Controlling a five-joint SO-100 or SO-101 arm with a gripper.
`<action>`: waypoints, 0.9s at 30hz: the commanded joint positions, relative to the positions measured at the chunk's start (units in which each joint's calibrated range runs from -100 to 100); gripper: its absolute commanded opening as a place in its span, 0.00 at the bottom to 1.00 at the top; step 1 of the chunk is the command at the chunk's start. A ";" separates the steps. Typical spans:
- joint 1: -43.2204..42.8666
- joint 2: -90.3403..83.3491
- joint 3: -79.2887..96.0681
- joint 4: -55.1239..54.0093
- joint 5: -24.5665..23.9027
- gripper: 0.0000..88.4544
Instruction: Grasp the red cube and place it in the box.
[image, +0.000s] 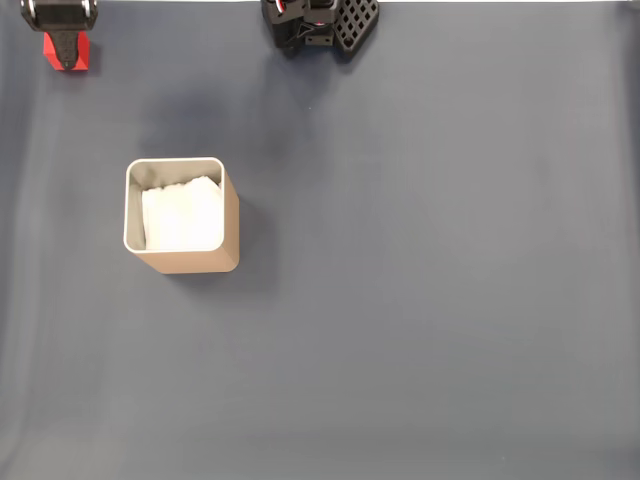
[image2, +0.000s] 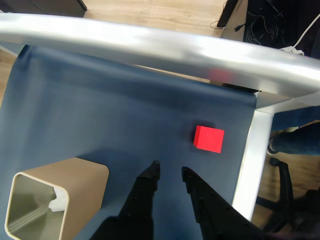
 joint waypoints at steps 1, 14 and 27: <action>1.61 0.52 -0.17 -1.90 -0.54 0.23; 4.09 4.42 -0.17 -7.07 -2.44 0.36; 7.43 10.22 2.20 -18.97 -3.71 0.43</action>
